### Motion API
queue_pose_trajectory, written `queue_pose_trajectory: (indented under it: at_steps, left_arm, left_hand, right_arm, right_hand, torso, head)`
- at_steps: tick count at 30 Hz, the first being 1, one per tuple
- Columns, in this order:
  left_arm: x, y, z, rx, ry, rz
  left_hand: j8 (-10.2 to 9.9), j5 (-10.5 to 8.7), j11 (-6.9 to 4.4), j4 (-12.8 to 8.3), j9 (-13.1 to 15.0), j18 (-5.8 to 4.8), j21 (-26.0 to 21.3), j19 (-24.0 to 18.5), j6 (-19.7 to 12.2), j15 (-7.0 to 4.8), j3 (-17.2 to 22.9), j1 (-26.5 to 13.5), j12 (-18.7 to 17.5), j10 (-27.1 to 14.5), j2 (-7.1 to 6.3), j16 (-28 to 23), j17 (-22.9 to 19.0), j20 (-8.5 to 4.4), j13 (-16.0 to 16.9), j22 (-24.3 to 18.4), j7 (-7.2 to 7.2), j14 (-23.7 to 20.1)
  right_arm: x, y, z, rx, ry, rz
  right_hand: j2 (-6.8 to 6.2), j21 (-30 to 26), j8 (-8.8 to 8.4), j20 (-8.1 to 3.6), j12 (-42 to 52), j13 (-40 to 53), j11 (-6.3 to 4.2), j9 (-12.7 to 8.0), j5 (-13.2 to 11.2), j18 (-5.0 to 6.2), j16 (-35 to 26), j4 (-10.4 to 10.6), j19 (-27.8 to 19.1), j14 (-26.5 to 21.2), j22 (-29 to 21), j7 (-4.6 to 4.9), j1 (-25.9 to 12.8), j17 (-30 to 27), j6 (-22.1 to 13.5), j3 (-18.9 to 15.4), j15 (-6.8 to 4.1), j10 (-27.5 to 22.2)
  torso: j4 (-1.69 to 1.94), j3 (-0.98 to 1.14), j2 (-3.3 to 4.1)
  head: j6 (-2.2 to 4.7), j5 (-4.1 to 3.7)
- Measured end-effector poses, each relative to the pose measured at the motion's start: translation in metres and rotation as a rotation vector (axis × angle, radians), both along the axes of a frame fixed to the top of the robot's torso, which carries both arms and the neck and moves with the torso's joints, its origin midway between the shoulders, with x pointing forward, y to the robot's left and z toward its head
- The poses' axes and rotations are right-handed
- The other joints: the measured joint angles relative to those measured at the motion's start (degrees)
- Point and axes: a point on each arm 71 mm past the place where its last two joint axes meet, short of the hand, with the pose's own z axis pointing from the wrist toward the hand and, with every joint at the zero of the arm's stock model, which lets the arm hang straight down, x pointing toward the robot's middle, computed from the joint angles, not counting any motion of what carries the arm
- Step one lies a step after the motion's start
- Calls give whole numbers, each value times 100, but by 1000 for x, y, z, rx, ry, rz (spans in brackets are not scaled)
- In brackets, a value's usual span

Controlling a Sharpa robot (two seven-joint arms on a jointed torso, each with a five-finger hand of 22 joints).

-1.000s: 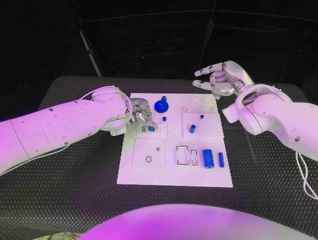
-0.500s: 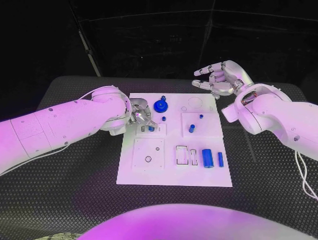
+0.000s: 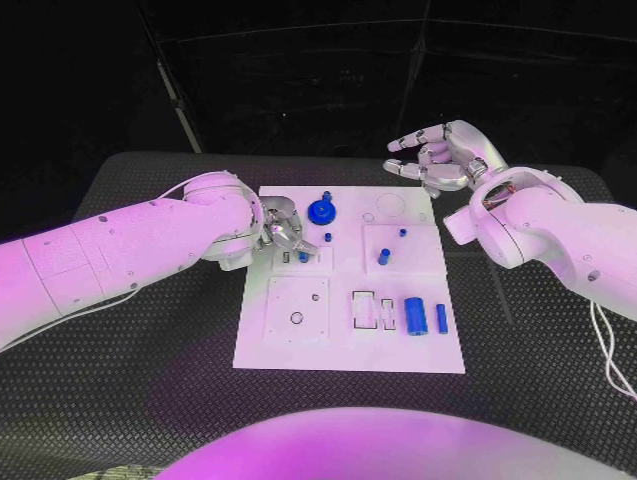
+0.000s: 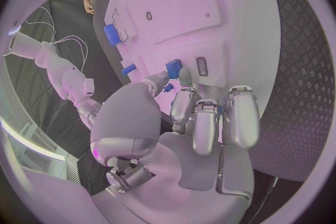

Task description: Assemble the parts on the task board

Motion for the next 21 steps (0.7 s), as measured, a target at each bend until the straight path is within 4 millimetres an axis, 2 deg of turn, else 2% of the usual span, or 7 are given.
queue_pose_trajectory:
  at_steps: [16,17,18,21]
  left_arm:
    - [1,0,-1,3,0,1]
    - [1,0,-1,3,0,1]
    - [1,0,-1,3,0,1]
    - [1,0,-1,3,0,0]
  left_hand:
    - [-23,0,20,239,55,0,0,19,29,0,-564,-40,0,20,41,0,0,-19,11,-1,7,0]
    - [-27,0,20,258,57,-22,0,19,29,0,-589,-40,0,20,41,0,0,-19,11,-1,7,0]
    - [-43,0,20,278,62,-89,0,19,29,0,-651,-41,0,20,41,0,0,-19,11,-1,7,0]
    - [-58,0,20,345,82,-88,0,19,49,0,-798,-40,0,20,41,0,0,-19,11,-1,28,0]
  right_arm:
    - [0,0,0,0,0,-1]
    - [0,0,0,0,0,-1]
    - [0,0,0,0,0,-1]
    - [0,-1,0,-1,0,-1]
  right_hand:
    - [0,-23,0,0,0,-13,0,0,0,0,1,13,0,2,-30,0,0,-1,0,-13,2,0]
    - [0,-23,0,0,0,-14,0,0,0,0,1,13,0,2,-30,0,0,-1,0,-13,2,0]
    - [0,-23,0,-4,0,-14,0,0,0,0,1,13,-4,2,-30,0,0,-1,0,-13,2,0]
    - [0,-22,0,-20,0,-14,0,0,0,0,1,13,-20,2,-39,0,0,-1,0,-13,2,0]
  torso:
    - [2,-1,-4]
    - [2,-1,-4]
    - [2,-1,-4]
    - [2,-4,-4]
  head:
    - [0,-12]
    - [0,-12]
    - [4,-13]
    - [5,-18]
